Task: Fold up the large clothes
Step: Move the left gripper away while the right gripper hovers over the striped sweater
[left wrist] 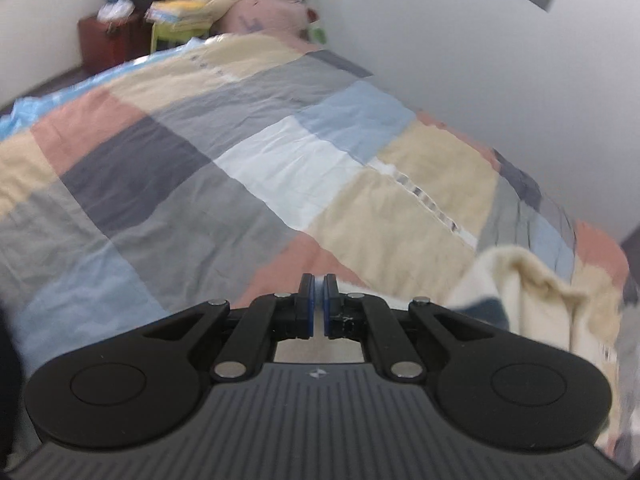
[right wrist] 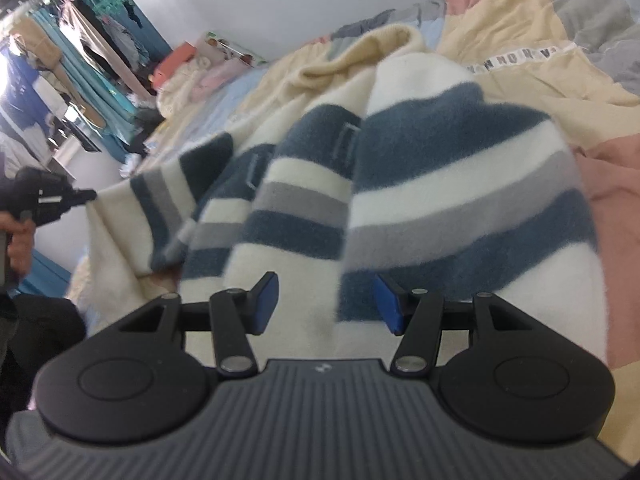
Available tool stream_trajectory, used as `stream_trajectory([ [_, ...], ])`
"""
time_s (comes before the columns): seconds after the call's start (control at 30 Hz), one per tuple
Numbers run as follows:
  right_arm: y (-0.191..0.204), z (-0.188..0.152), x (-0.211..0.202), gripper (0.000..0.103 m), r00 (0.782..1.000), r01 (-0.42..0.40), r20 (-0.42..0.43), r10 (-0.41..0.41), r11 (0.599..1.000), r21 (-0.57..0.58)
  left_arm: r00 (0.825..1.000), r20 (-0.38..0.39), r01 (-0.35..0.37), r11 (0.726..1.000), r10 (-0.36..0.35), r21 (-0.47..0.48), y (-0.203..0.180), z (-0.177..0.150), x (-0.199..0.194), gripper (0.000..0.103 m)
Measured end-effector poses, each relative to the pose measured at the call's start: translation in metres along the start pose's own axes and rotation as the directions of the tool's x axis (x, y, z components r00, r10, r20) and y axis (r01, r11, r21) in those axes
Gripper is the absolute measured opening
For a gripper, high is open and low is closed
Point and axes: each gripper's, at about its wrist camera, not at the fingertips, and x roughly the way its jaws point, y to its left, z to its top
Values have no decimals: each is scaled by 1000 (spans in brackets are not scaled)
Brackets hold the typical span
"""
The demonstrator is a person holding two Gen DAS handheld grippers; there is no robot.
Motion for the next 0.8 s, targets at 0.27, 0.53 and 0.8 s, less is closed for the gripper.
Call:
stream_trajectory([
  [0.27, -3, 1, 10, 56, 998, 37, -43, -36, 999, 16, 989, -48, -137, 990, 138, 13, 25, 5, 111, 5],
  [0.53, 7, 14, 34, 57, 995, 82, -53, -86, 993, -83, 980, -95, -181, 982, 176, -48, 65, 0, 178, 4],
  [0.8, 8, 21, 48, 59, 993, 86, -66, -94, 990, -115, 990, -89, -114, 993, 113, -2, 63, -8, 139, 5],
])
